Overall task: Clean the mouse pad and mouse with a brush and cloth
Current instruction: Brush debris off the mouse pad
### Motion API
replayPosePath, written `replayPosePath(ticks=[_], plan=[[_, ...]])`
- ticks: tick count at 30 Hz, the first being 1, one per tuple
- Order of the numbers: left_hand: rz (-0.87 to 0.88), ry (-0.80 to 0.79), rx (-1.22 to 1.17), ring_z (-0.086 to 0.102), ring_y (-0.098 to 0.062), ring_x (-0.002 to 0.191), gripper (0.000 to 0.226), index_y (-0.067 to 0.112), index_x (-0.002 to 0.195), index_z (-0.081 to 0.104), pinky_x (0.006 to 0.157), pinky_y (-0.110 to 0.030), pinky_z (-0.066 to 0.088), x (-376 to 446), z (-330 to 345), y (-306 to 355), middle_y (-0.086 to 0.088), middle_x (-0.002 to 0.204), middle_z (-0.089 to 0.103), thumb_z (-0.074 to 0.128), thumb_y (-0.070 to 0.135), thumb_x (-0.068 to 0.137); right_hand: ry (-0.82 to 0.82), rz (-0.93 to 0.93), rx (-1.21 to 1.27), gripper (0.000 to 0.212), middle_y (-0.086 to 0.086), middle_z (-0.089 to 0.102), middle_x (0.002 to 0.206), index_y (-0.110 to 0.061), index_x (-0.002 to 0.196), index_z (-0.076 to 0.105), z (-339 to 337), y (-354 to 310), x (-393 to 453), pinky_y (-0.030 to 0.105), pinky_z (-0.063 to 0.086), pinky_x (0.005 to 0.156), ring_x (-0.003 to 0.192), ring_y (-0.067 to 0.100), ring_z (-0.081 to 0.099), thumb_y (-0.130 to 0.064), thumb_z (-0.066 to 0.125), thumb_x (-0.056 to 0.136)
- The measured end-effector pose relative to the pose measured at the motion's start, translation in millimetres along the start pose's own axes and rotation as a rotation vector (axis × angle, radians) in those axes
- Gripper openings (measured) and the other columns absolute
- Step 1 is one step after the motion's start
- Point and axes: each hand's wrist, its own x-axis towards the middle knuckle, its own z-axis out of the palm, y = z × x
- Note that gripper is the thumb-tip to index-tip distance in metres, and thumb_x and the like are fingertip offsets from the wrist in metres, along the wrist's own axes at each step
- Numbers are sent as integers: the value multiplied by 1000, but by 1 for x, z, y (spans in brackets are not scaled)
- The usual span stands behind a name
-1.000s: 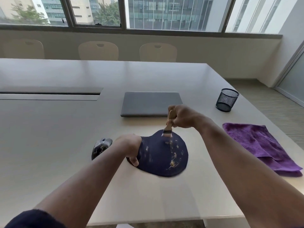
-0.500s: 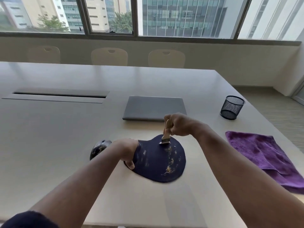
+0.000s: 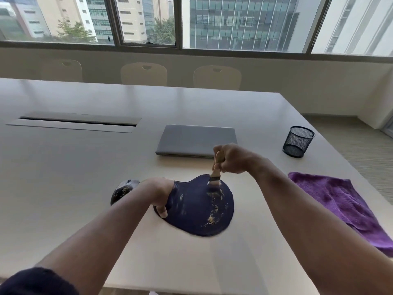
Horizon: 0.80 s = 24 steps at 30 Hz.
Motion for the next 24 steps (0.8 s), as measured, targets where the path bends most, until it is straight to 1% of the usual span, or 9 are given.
replayPosePath(ticks=[3,5,8,11,14,16,18,21,24], plan=[[-4,-4,-6,58,-26,111,68,20,125,55,88,-30,46,0,1,0,-1,124,60,88,30,67,54,-18,-42,30,3,75,86,-20,66,49,2,4,-5,34,55,74,85,22,69,4,59,81],[-7,-3,-8,58,-26,111,67,20,125,54,88,-31,46,0,1,1,-2,122,61,88,30,67,-7,-7,-25,29,9,75,85,-18,68,51,1,6,-7,39,58,73,85,23,73,7,60,80],[-14,-2,-21,58,-26,110,67,18,124,54,86,-29,45,-1,0,1,-2,122,61,88,28,68,-50,-3,-10,24,11,73,79,-13,69,55,-6,5,-7,37,57,67,79,27,72,6,65,78],[-11,-1,-22,59,-25,108,64,19,122,56,80,-27,43,0,1,1,-2,120,62,88,28,68,43,-38,-39,13,7,69,84,-5,73,61,-6,4,-8,41,58,78,83,25,69,3,66,82],[-20,-5,-9,58,-26,111,66,19,124,54,87,-30,46,-1,0,2,-2,122,61,88,29,68,-34,12,-76,20,14,73,92,-13,73,57,-5,6,-11,46,58,81,89,30,71,2,66,83],[-24,-8,4,57,-26,113,69,19,126,53,93,-32,47,0,-1,3,-2,124,60,88,30,68,-111,53,-72,24,14,75,89,-16,73,55,-9,6,-12,42,59,77,85,29,73,3,66,83],[-22,-12,13,58,-26,113,69,18,127,54,93,-31,47,0,-1,3,-3,125,60,88,29,68,-91,49,-36,26,12,76,87,-16,72,55,-12,3,-13,39,60,74,83,28,74,5,65,82],[-12,-13,38,57,-26,116,72,18,131,51,94,-31,45,0,-1,4,-3,128,59,87,31,69,14,20,-27,27,14,75,90,-15,68,54,-11,2,-14,42,58,75,87,31,71,7,64,80],[-3,-12,30,57,-26,116,72,18,131,52,94,-32,46,-1,-1,3,-2,128,58,87,30,69,-75,57,-43,25,13,74,86,-15,72,56,-8,5,-15,40,59,74,82,30,73,5,67,82]])
